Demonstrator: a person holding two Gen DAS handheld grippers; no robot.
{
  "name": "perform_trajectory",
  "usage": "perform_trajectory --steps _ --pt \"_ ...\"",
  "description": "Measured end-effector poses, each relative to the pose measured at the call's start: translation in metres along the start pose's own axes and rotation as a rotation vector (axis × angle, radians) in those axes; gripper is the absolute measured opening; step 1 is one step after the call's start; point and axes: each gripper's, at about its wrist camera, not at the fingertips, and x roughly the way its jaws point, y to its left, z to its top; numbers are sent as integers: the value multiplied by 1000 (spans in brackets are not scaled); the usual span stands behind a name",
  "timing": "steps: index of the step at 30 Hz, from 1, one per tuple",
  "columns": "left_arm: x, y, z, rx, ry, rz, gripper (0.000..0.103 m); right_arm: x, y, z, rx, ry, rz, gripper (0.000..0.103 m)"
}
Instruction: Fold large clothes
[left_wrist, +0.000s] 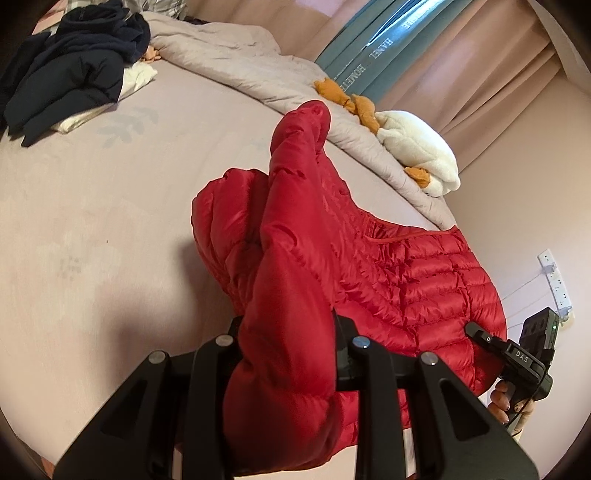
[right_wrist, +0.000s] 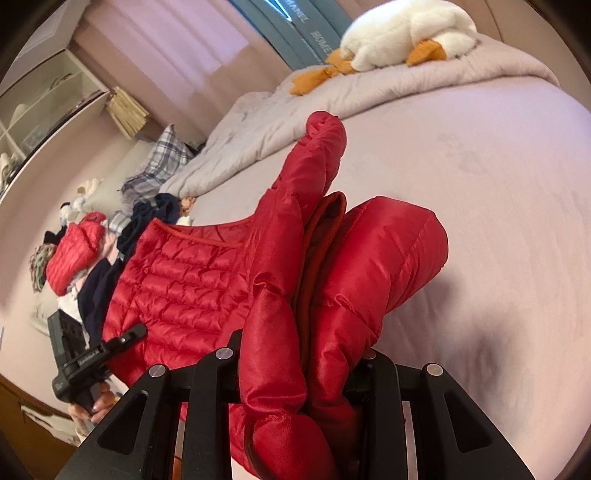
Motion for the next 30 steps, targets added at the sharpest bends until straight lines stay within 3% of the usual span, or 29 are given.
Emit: perform_trajectory --steps 12,30 --pt "13 18 -15 -34 46 31 29 14 -23 -11 74 57 -44 34" --pt "28 31 -26 -38 90 90 40 33 -33 -14 128 105 -83 45"
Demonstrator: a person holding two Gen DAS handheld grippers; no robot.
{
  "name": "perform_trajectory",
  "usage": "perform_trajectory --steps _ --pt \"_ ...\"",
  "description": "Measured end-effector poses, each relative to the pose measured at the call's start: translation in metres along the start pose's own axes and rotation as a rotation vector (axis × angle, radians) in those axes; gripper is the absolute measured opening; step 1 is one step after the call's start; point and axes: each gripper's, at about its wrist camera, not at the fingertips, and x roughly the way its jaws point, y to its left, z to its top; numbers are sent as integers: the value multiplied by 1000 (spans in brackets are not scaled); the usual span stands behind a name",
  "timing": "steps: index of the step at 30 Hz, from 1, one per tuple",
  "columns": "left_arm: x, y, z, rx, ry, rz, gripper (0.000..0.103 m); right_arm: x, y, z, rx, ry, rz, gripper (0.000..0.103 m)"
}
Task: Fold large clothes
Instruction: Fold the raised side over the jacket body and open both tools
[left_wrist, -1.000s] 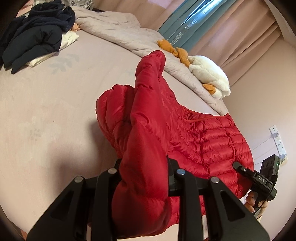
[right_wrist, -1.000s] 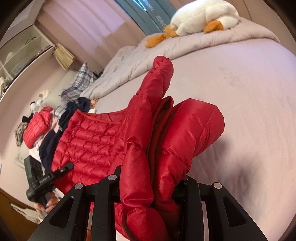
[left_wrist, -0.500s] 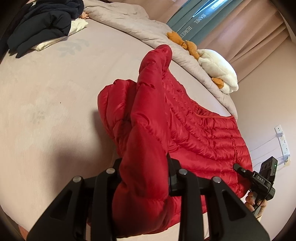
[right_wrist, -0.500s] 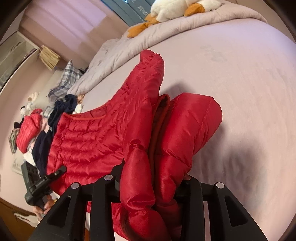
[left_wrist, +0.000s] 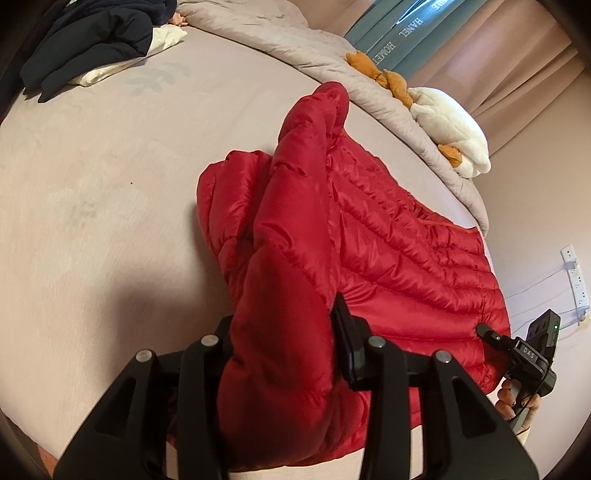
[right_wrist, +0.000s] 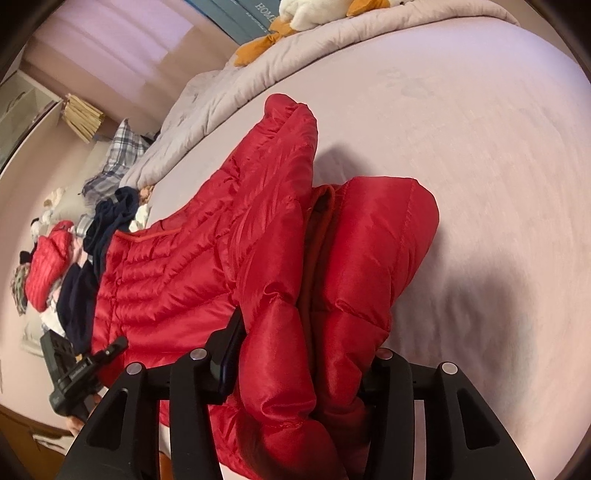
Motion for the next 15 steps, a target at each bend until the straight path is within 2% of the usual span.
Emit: perform_trajectory --steps 15 --pt "9 9 -10 -8 19 33 59 5 -4 -4 -1 0 -73 64"
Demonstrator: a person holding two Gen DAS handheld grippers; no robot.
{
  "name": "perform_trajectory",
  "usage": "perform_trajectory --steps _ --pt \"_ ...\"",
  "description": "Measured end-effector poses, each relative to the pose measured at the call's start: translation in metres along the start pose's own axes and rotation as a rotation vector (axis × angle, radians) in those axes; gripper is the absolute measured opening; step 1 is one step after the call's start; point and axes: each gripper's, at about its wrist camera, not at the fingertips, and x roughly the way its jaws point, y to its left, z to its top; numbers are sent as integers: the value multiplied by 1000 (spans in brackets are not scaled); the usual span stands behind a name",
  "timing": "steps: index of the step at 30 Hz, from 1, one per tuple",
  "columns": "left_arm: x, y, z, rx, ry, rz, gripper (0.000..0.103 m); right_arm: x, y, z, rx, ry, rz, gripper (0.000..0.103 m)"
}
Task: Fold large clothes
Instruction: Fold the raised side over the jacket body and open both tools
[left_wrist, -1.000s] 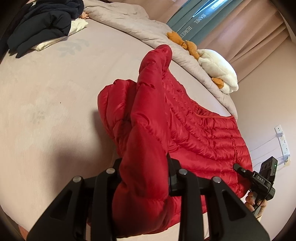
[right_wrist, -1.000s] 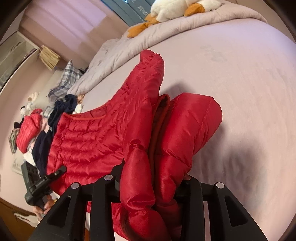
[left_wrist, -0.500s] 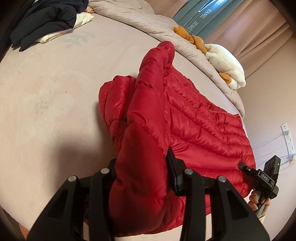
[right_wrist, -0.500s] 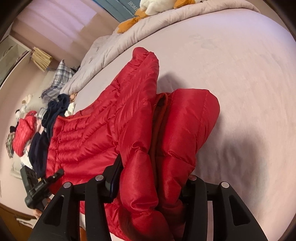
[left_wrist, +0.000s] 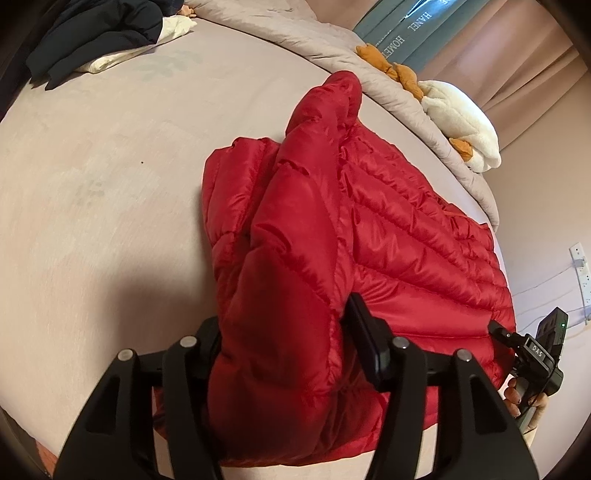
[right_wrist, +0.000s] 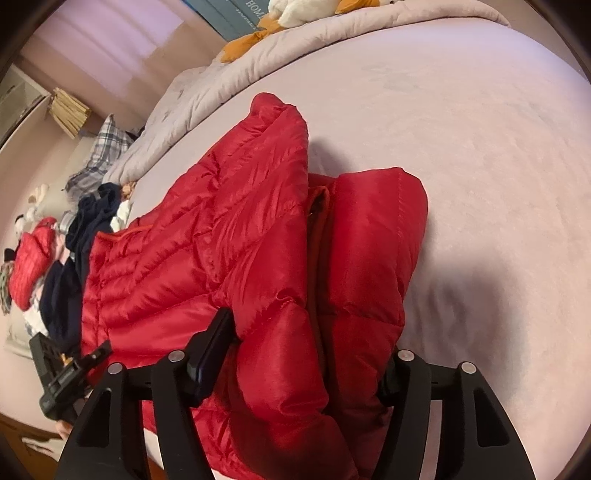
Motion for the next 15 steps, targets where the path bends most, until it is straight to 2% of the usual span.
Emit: perform_trajectory --steps 4,15 --pt "0 1 -1 4 -2 26 67 -1 -3 1 13 -3 -9 68" --pt "-8 5 -6 -4 -9 67 81 -6 -1 -2 5 -19 -69 80"
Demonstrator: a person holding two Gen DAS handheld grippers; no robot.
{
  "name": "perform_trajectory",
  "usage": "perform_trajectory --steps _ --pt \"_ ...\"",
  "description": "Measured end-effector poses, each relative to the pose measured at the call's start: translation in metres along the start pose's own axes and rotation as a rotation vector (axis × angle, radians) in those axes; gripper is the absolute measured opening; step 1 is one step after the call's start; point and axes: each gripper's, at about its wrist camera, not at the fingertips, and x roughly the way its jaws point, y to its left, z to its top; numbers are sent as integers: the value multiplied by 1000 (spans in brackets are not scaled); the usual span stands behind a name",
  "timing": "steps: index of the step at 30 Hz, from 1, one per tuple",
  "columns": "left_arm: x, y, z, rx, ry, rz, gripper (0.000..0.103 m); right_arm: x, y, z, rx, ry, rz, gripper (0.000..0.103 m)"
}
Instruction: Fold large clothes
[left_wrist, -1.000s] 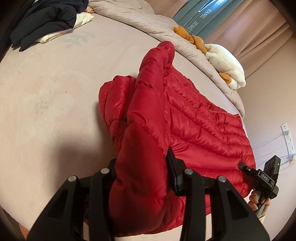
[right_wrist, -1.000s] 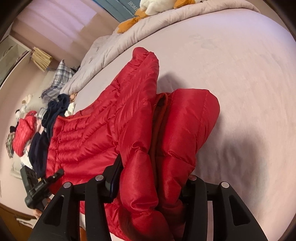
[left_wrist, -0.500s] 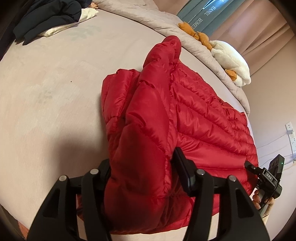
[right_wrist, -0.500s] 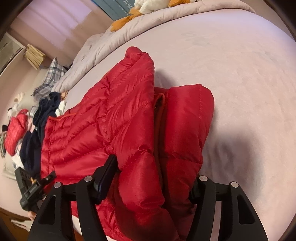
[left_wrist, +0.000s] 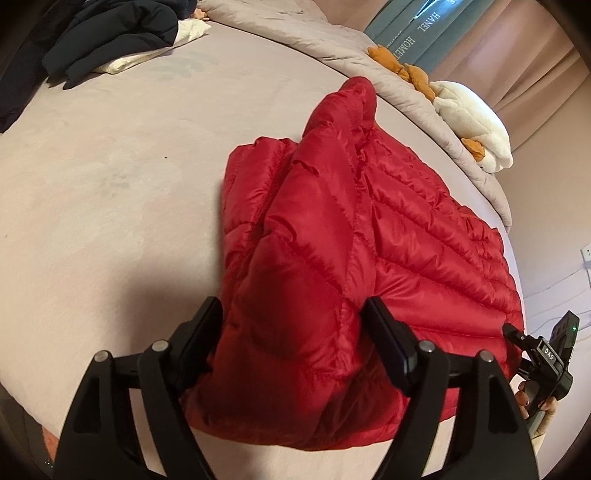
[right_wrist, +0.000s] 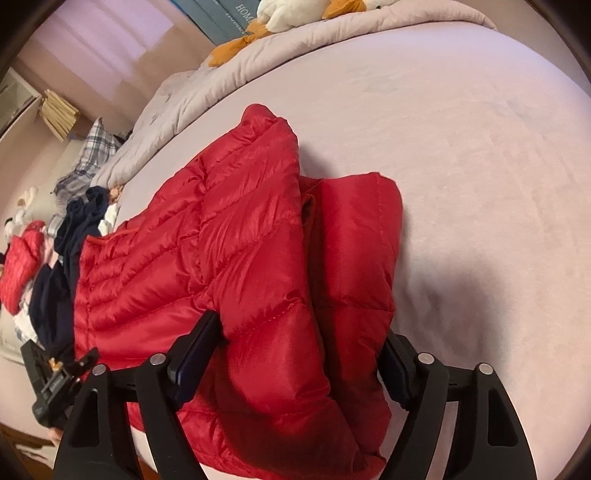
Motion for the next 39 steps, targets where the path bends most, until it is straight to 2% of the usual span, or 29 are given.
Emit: perform_trajectory --steps 7,10,13,16,20,23,30,39 --pt "-10 6 -4 -19 -21 2 89 -15 -2 1 -13 -58 -92 87" --pt "-13 4 -7 -17 -29 12 94 -17 -10 1 18 -65 -93 87" --pt "-20 2 -9 -3 -41 25 94 -20 -15 0 35 -70 -97 87" --pt "-30 -1 -10 -6 -63 18 94 -26 -14 -2 37 -87 -117 87" --pt "-49 -12 -9 18 -104 22 103 -39 -10 -5 25 -124 -152 89" --pt "-67 -23 -8 44 -151 23 103 -51 -5 -6 1 -163 -168 96" --pt "-109 -56 -10 105 -252 -18 103 -83 28 -6 -108 -278 -173 102" --pt "-142 -99 -25 225 -343 -1 103 -112 90 -21 -297 -419 -144 102"
